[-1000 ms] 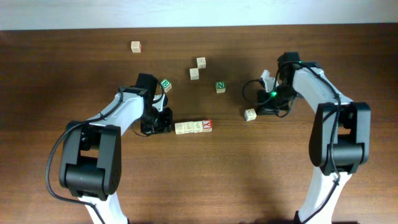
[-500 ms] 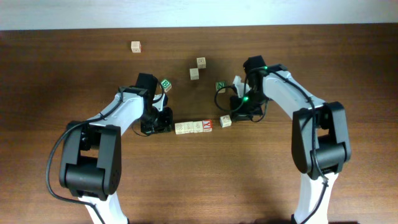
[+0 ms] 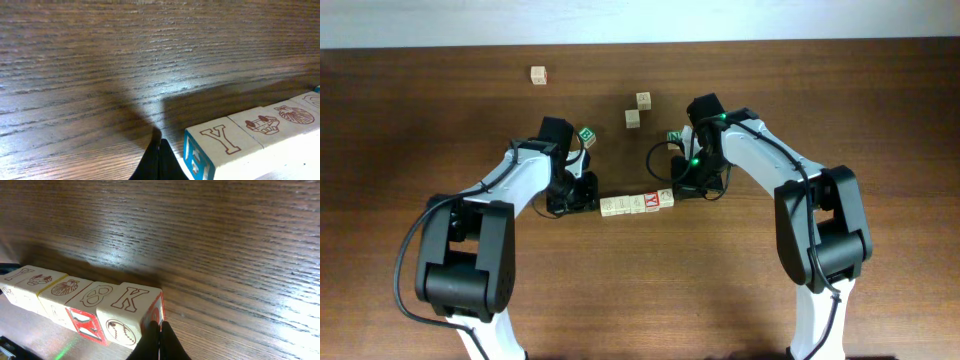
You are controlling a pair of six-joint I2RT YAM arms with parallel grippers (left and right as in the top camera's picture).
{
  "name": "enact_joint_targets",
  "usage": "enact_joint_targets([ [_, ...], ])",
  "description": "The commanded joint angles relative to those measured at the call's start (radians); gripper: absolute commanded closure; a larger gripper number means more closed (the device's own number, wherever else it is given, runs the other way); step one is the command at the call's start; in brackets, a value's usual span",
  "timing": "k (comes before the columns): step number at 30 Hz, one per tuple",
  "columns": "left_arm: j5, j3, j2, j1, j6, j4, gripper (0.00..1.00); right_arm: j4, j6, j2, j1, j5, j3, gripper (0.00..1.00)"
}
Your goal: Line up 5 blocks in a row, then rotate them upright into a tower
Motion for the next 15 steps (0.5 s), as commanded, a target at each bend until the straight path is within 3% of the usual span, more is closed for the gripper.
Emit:
enact_joint_targets([
  [1, 0.01, -0.005, 0.004, 0.003, -0.012, 0.006, 1.0, 0.001, -0.01, 0.006, 0.015, 0.01, -0.01, 0.96],
  [5, 0.006, -0.005, 0.004, 0.003, -0.012, 0.017, 1.0, 0.002, -0.078, 0.006, 0.01, 0.022, -0.01, 0.96],
  [11, 0.0, -0.005, 0.004, 0.003, -0.015, 0.024, 1.0, -0.02, -0.029, 0.006, 0.002, 0.092, -0.01, 0.96],
  [15, 0.035, 0.022, 0.003, 0.016, -0.038, -0.008, 1.0, -0.032, -0.085, 0.006, -0.043, 0.021, -0.01, 0.96],
])
